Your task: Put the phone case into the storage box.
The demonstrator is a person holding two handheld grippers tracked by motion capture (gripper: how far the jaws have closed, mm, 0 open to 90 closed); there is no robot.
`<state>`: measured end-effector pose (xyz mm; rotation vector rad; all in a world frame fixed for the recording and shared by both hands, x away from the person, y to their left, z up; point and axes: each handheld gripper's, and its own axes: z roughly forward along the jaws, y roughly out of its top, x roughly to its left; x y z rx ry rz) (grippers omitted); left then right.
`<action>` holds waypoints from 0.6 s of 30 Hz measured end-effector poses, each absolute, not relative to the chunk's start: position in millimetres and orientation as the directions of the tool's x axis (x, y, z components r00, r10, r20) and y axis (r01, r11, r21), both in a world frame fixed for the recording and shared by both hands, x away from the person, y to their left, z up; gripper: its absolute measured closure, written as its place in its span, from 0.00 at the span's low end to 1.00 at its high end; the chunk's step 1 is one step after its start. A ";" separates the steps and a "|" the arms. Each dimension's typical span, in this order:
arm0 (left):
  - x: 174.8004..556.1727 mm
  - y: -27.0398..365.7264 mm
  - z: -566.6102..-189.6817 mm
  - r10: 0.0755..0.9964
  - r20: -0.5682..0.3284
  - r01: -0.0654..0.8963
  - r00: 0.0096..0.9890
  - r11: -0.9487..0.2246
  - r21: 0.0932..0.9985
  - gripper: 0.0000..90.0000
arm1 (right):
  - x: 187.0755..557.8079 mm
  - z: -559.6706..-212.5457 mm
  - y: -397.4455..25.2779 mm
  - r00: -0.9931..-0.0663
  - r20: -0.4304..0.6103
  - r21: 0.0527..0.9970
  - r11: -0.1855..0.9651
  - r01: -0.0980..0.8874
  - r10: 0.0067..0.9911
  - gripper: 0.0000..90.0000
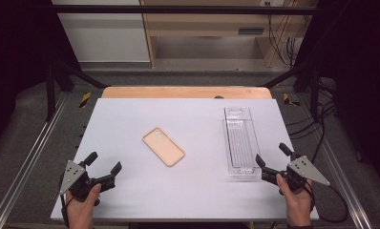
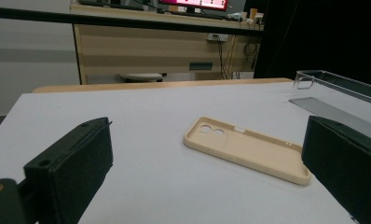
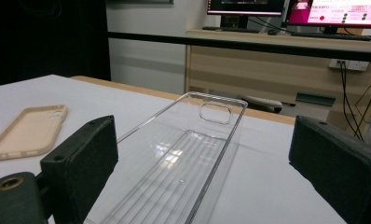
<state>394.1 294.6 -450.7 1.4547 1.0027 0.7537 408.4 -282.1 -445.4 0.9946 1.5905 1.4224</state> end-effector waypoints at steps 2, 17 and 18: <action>394.4 293.4 -451.0 0.899 -0.092 0.166 0.427 0.022 0.986 0.02 | 408.6 -446.1 -281.9 -0.403 -0.041 0.995 0.072 0.062 0.914 0.09; 392.5 269.1 -445.8 0.879 -0.110 0.236 0.463 -0.003 0.972 0.03 | 408.6 -448.7 -284.0 -0.414 -0.009 0.996 0.045 0.076 0.910 0.08; 392.3 267.0 -445.1 0.879 -0.111 0.239 0.463 -0.004 0.971 0.03 | 408.1 -448.4 -283.5 -0.412 -0.007 0.996 0.042 0.077 0.911 0.08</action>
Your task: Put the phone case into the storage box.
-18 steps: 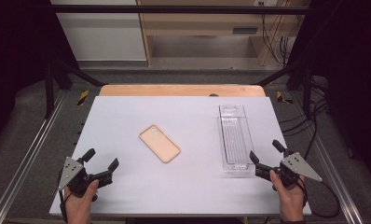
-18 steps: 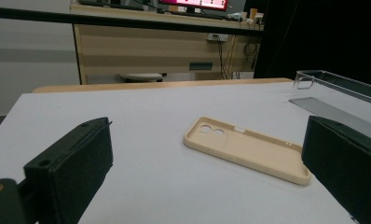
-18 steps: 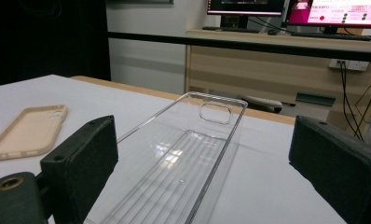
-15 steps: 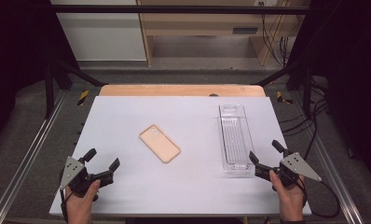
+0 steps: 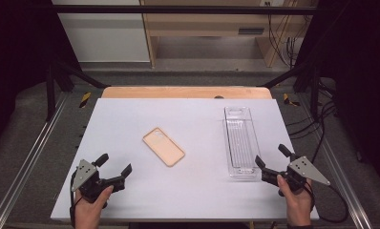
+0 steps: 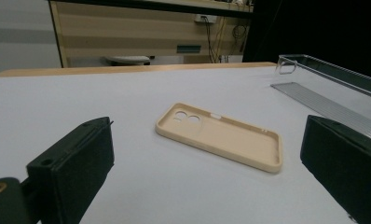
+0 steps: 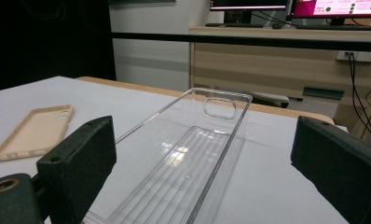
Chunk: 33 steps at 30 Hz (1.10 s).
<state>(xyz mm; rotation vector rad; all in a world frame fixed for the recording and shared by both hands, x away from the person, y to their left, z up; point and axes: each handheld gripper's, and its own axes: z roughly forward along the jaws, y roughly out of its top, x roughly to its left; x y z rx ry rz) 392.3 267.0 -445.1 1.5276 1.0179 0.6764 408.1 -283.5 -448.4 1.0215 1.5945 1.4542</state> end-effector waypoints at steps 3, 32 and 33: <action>391.8 260.8 -442.1 0.877 -0.101 0.239 0.470 -0.017 0.971 0.03 | 407.9 -448.2 -281.5 -0.414 -0.012 0.996 0.046 0.073 0.910 0.07; 431.8 198.4 -422.9 0.844 0.009 0.322 0.537 -0.215 0.922 0.03 | 405.2 -445.2 -282.8 -0.414 0.031 0.997 -0.001 0.073 0.910 0.05; 431.8 198.4 -422.9 0.844 0.009 0.322 0.537 -0.215 0.922 0.03 | 405.2 -445.2 -282.8 -0.414 0.031 0.997 -0.001 0.073 0.910 0.05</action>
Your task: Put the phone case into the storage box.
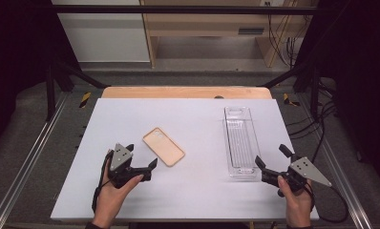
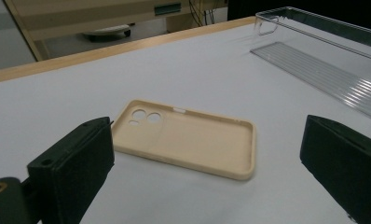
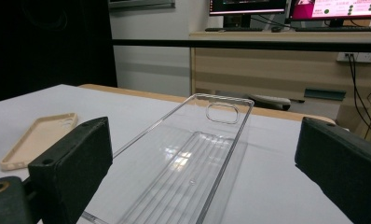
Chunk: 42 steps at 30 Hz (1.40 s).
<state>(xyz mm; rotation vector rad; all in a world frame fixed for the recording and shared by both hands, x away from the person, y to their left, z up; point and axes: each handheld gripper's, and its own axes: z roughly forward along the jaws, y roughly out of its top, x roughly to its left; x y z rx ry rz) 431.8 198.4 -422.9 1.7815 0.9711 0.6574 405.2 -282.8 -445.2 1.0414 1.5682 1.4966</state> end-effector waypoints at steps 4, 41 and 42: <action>442.3 190.0 -421.0 0.845 0.024 0.321 0.535 -0.230 0.919 0.03 | 405.5 -445.2 -284.7 -0.416 0.081 0.995 -0.052 0.081 0.906 0.04; 481.1 138.9 -450.0 0.772 0.128 0.386 0.622 -0.445 0.808 0.52 | 406.2 -448.1 -275.3 -0.414 -0.027 0.994 0.068 0.084 0.910 0.05; 481.4 138.4 -450.9 0.774 0.135 0.388 0.619 -0.451 0.804 0.56 | 406.2 -448.3 -275.1 -0.414 -0.031 0.994 0.072 0.085 0.910 0.05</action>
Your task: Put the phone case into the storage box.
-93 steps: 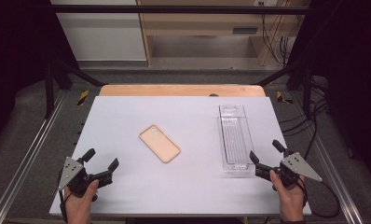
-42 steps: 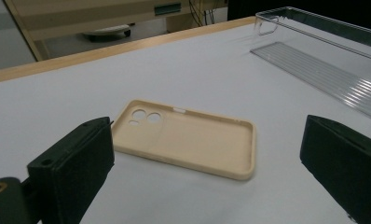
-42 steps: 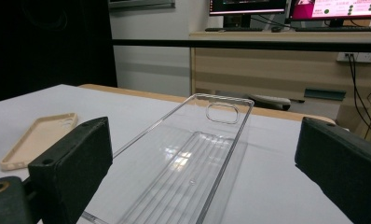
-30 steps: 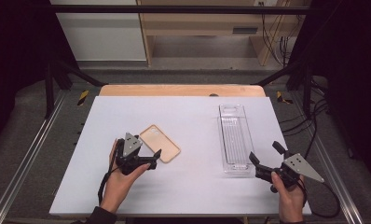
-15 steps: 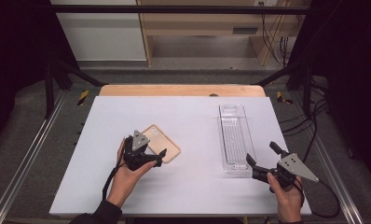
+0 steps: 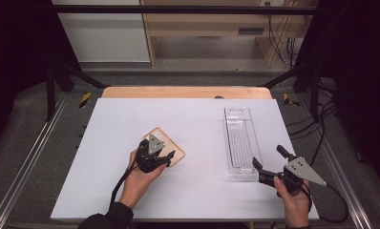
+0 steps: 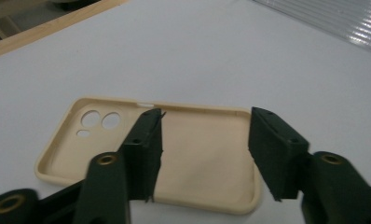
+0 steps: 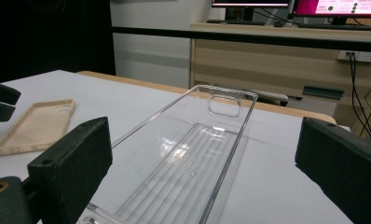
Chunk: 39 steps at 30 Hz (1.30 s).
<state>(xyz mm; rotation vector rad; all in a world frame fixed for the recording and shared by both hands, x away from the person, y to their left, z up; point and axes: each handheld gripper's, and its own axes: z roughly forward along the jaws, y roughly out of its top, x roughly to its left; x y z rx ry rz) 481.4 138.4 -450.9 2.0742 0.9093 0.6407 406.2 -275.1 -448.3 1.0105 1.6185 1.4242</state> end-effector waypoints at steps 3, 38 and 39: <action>482.3 136.9 -452.6 0.775 0.132 0.399 0.617 -0.453 0.797 0.70 | 406.1 -448.3 -274.6 -0.415 -0.034 0.994 0.075 0.085 0.909 0.05; 489.1 113.1 -472.0 0.742 0.054 0.510 0.668 -0.509 0.693 1.00 | 404.8 -447.4 -276.9 -0.415 -0.056 0.992 0.097 0.078 0.908 0.05; 488.0 112.4 -471.6 0.738 0.055 0.507 0.672 -0.513 0.693 1.00 | 404.6 -447.4 -277.0 -0.414 -0.056 0.992 0.098 0.079 0.909 0.05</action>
